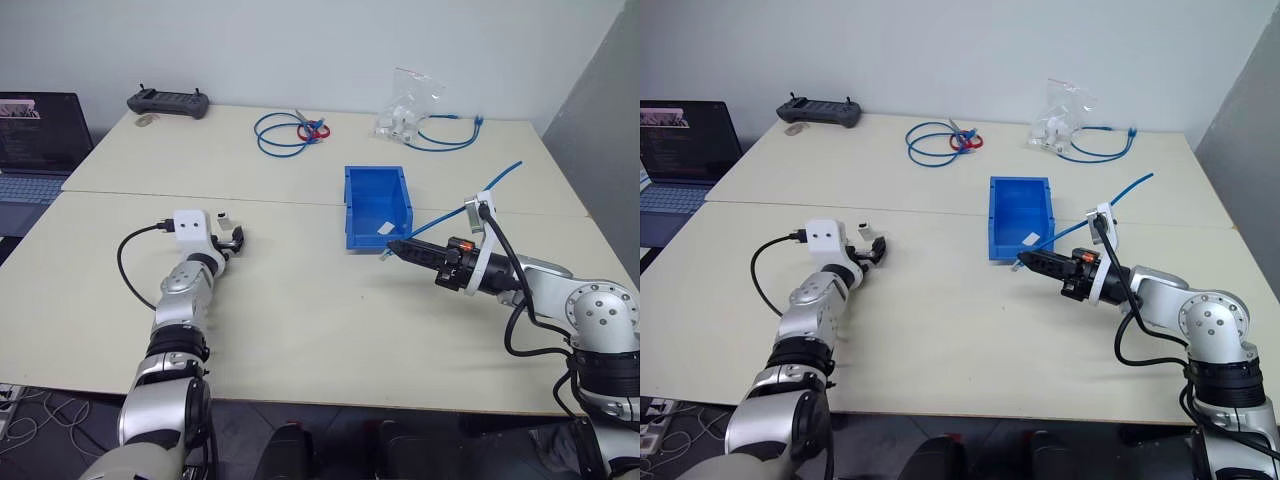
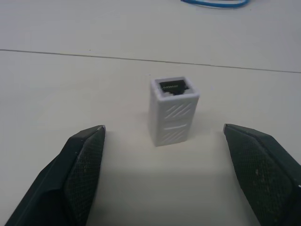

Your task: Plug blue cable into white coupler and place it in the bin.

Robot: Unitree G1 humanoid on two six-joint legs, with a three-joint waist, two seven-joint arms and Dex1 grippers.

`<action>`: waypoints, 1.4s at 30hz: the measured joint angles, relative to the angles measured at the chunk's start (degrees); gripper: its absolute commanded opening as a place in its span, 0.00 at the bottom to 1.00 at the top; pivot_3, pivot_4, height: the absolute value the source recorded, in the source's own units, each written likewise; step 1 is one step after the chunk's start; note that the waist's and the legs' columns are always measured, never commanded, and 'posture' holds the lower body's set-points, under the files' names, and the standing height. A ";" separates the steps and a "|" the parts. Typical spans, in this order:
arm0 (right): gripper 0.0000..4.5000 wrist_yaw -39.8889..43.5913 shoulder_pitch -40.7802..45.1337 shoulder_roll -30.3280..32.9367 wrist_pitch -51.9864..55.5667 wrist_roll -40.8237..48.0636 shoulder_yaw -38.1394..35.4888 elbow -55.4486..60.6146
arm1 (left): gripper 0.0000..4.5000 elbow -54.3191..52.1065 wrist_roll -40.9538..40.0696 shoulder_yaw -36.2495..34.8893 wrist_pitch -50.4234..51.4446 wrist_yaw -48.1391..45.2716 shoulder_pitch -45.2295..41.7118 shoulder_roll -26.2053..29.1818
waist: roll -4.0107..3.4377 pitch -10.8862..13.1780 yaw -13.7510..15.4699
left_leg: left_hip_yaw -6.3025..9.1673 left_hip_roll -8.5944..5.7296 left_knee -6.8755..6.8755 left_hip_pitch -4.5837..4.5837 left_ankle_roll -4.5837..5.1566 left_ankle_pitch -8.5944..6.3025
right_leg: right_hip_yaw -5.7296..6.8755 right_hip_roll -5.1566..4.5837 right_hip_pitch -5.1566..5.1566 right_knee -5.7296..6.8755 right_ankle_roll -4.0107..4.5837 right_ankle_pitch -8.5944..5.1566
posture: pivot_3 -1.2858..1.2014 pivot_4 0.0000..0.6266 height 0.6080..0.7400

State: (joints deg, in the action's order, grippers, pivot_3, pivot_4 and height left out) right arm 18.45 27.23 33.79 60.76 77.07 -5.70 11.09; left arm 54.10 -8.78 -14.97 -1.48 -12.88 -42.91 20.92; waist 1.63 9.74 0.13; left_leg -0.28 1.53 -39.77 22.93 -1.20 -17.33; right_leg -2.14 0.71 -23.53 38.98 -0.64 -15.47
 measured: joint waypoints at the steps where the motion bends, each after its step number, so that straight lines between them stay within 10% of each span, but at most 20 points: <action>1: 0.03 -0.03 0.01 0.00 0.10 -0.01 -0.06 0.00 | 0.90 1.31 0.02 -0.01 -0.51 0.00 -0.77 -0.05 | 0.00 0.00 -0.08 | 0.00 0.00 0.00 0.01 0.00 0.00 | 0.00 0.00 0.00 0.00 0.00 0.00 | 0.52 0.24 1.00; 17: 0.03 -1.69 -1.38 -0.12 0.89 -0.09 -2.20 1.62 | 0.18 7.92 1.33 0.28 -4.30 3.72 -4.35 -0.51 | 0.00 0.00 -0.29 | 0.00 0.03 0.03 0.01 0.00 0.00 | -0.01 0.00 -0.02 0.00 0.01 0.00 | 0.52 0.24 1.00; 22: 0.03 -2.67 -1.86 -0.59 0.85 -0.45 -2.38 2.38 | 0.17 0.18 2.28 4.77 -2.35 -4.49 -1.52 -0.59 | 0.01 0.01 -0.31 | -0.02 0.02 0.04 0.04 -0.01 0.00 | -0.02 0.00 -0.03 0.00 0.02 0.01 | 0.52 0.24 1.00; 31: 0.03 4.76 -1.97 6.48 -2.15 -12.48 1.13 8.88 | 0.17 -36.11 -3.67 28.43 10.99 -54.27 13.90 7.13 | -0.04 0.02 -0.51 | -0.05 0.08 0.09 -0.01 0.00 0.00 | -0.09 0.11 -0.10 0.01 0.15 -0.08 | 0.52 0.24 1.00; 42: 0.03 22.27 -3.52 6.11 -20.70 -39.07 20.20 10.03 | 0.17 -20.09 1.17 35.90 -5.40 -64.24 6.28 -2.57 | -0.06 0.01 -0.56 | -0.07 -0.05 -0.05 -0.05 0.18 0.11 | -0.13 0.27 0.01 0.00 -0.13 -0.13 | 0.52 0.24 1.00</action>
State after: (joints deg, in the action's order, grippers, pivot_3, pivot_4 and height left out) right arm 40.72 23.71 39.90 40.06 37.99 14.49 21.12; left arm 34.01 -7.61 20.94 -6.88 -77.11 -36.64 18.34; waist 1.57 9.75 -0.43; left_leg -0.35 1.48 -39.82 22.88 -1.02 -17.22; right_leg -2.27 0.99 -23.53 38.98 -0.78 -15.60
